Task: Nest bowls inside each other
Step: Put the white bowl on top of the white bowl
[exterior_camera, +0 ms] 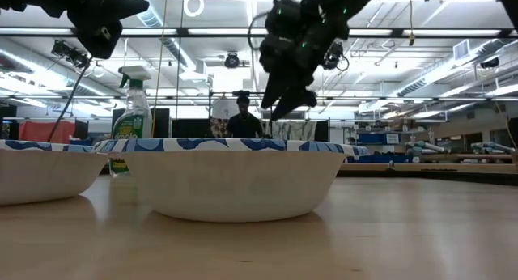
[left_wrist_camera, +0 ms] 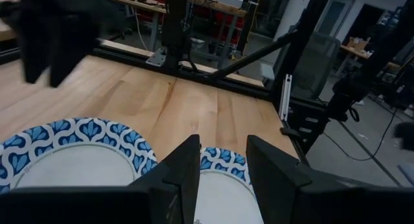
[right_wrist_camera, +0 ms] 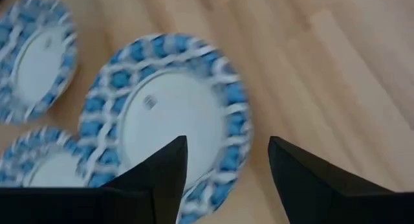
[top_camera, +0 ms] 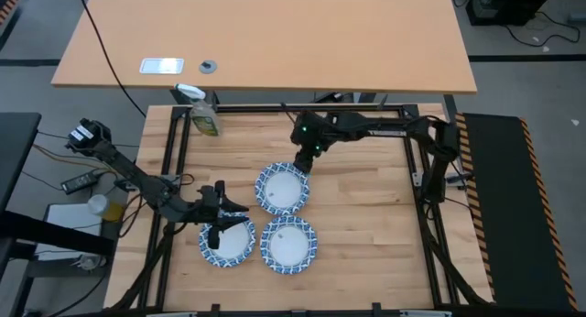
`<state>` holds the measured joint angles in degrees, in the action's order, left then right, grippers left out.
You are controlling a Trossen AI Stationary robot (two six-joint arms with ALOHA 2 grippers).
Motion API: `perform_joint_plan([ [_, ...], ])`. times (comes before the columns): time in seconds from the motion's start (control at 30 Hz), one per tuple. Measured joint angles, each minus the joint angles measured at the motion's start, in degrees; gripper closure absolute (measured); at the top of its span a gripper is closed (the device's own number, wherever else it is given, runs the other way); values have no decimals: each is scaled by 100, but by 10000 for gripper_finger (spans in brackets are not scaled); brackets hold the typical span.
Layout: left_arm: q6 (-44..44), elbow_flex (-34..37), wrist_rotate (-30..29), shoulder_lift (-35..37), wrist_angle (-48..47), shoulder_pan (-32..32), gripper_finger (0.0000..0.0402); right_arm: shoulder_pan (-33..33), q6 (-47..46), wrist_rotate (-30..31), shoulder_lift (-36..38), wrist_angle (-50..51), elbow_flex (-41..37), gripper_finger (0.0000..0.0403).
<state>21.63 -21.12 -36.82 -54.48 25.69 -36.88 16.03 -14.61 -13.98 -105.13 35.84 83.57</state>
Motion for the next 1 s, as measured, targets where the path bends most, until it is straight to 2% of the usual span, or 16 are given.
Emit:
perform_joint_plan([
  [0.1,9,0,0,0,-85,0,271,-437,272,93,153,88,-39,185],
  [0.2,26,0,1,0,-131,0,271,-1019,138,199,194,106,-168,188],
  [0.47,177,0,2,0,-245,0,271,-2259,-1706,369,243,175,-865,188],
  [0.57,177,0,0,0,-241,11,271,-2552,-2389,487,290,-491,-1442,188],
  [0.73,177,2,0,0,-245,11,271,-2739,-3436,99,323,-2217,-2454,188],
  [1.0,177,0,0,0,-243,7,271,-2848,-4036,46,323,-4032,-3264,188],
])
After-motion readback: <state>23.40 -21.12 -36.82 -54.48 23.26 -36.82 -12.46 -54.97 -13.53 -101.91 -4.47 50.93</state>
